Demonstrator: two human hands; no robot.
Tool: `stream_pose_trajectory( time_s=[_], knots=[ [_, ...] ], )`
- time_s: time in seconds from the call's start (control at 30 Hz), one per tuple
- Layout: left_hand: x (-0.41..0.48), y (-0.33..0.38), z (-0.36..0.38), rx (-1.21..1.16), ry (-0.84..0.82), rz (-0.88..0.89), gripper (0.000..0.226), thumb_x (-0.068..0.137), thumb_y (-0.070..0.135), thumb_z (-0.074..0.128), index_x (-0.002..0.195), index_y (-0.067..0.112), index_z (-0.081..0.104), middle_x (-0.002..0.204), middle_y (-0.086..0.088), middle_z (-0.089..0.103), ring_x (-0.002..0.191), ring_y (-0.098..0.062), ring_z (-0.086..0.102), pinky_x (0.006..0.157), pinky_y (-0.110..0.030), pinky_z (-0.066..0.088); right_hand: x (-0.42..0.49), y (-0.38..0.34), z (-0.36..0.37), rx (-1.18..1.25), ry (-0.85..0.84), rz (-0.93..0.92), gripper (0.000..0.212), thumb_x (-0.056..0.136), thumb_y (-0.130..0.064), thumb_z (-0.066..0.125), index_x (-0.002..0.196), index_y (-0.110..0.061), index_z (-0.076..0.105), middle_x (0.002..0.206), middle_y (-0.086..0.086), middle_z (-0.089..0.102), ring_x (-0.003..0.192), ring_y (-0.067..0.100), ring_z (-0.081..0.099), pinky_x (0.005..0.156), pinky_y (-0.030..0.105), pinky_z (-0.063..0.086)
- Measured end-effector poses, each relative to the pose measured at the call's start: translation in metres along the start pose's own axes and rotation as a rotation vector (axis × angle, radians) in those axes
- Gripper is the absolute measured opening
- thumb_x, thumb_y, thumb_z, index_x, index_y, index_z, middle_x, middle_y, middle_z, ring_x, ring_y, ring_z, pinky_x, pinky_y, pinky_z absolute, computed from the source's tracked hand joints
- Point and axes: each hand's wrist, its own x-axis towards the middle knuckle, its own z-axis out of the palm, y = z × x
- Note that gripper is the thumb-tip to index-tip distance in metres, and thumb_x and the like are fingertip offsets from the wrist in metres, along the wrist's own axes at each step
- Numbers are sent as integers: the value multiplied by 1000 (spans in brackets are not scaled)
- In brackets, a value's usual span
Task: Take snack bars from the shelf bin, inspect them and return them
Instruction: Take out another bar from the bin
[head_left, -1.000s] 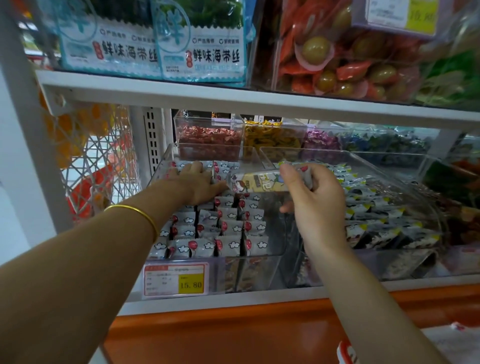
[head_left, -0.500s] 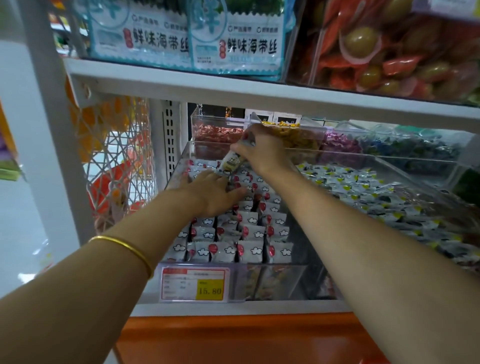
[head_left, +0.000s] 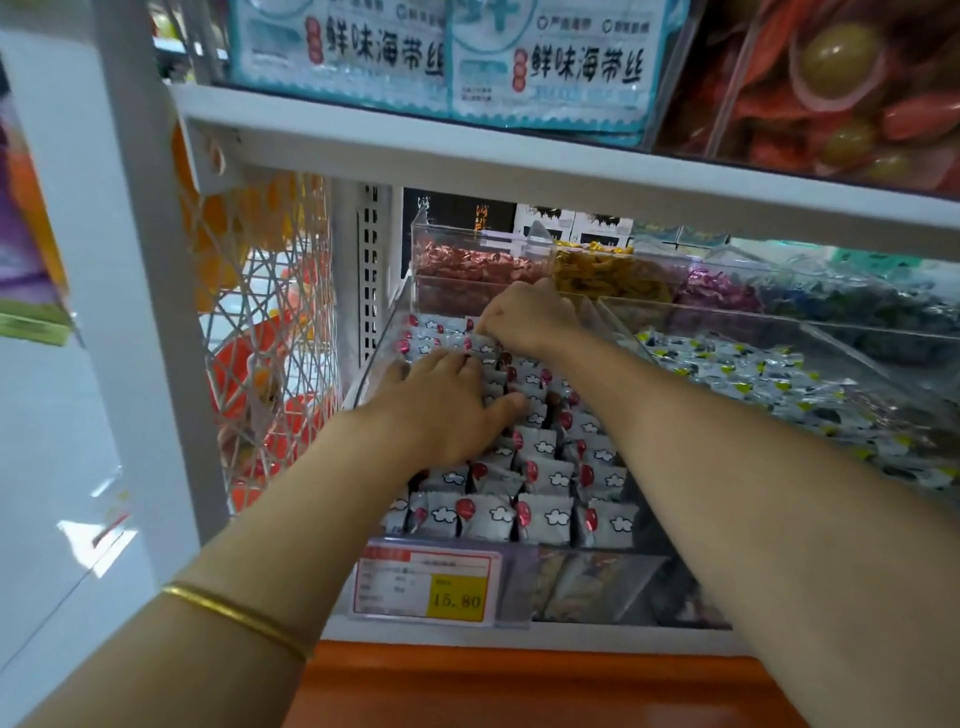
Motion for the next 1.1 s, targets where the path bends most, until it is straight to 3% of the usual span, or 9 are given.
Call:
stream_pose_trajectory(
  time_s=[0.13, 0.3, 0.43, 0.57, 0.77, 0.87, 0.93, 1.0, 1.1],
  knots=[
    [0, 0, 0, -28, -18, -8, 75, 92, 61, 14, 149, 13, 12, 159, -6, 5, 146, -21, -1, 117, -46, -1, 15, 3, 4, -2, 154, 25, 21, 94, -23, 50, 105, -26, 68, 131, 3, 53, 127, 27, 35, 100, 43, 39],
    [0, 0, 0, -46, -18, -9, 76, 92, 62, 16, 150, 14, 10, 159, -5, 4, 146, -21, -2, 117, -47, -1, 28, -3, 23, -260, 202, -15, 13, 88, -27, 59, 95, -20, 67, 116, 3, 57, 122, 28, 37, 94, 39, 36],
    [-2, 0, 0, -45, 5, 2, 76, 92, 62, 17, 149, 12, 12, 159, -5, 7, 146, -21, 0, 117, -48, 0, 33, -6, 22, -265, 278, -29, 10, 87, -26, 60, 87, -18, 67, 103, 2, 60, 112, 25, 44, 91, 40, 39],
    [-4, -1, -1, -43, 40, 6, 76, 92, 61, 19, 148, 10, 15, 158, -6, 9, 145, -22, 2, 117, -48, 1, 28, -8, 5, 135, 363, 36, 14, 94, -19, 52, 91, -10, 62, 93, 6, 63, 89, 19, 60, 79, 33, 52],
    [-21, 2, -8, -101, 167, 46, 65, 96, 52, 28, 144, 8, 27, 154, -10, 20, 143, -25, 14, 116, -46, 14, -33, -11, -21, 514, 664, 70, 16, 97, -13, 46, 100, 0, 55, 92, 14, 62, 84, 28, 59, 65, 33, 43],
    [-39, 10, -12, -307, 289, 16, 56, 99, 39, 36, 144, 7, 26, 153, -11, 21, 141, -26, 18, 114, -40, 20, -82, -8, -33, 789, 665, 125, 7, 96, -11, 48, 93, -7, 53, 89, 4, 59, 85, 27, 61, 76, 43, 52],
    [-53, 16, -12, -415, 393, -17, 52, 99, 32, 39, 144, 8, 27, 151, -10, 27, 138, -25, 26, 111, -38, 24, -120, -5, -40, 936, 661, 163, 13, 95, -12, 49, 84, -18, 48, 88, 5, 59, 77, 25, 64, 71, 43, 55],
    [-68, 23, -13, -524, 465, -23, 48, 98, 31, 41, 140, 9, 34, 138, -10, 44, 123, -26, 44, 102, -38, 36, -157, 0, -45, 1140, 622, 210, 15, 95, -12, 50, 82, -19, 50, 83, 8, 61, 61, 17, 64, 62, 34, 56],
    [-92, 35, -15, -761, 442, 48, 32, 97, 29, 43, 122, 10, 52, 95, -4, 62, 83, -22, 59, 71, -32, 50, -198, 7, -49, 1520, 520, 314, 9, 95, -9, 51, 87, -8, 55, 75, 5, 58, 52, 8, 61, 56, 25, 54]
  ],
)
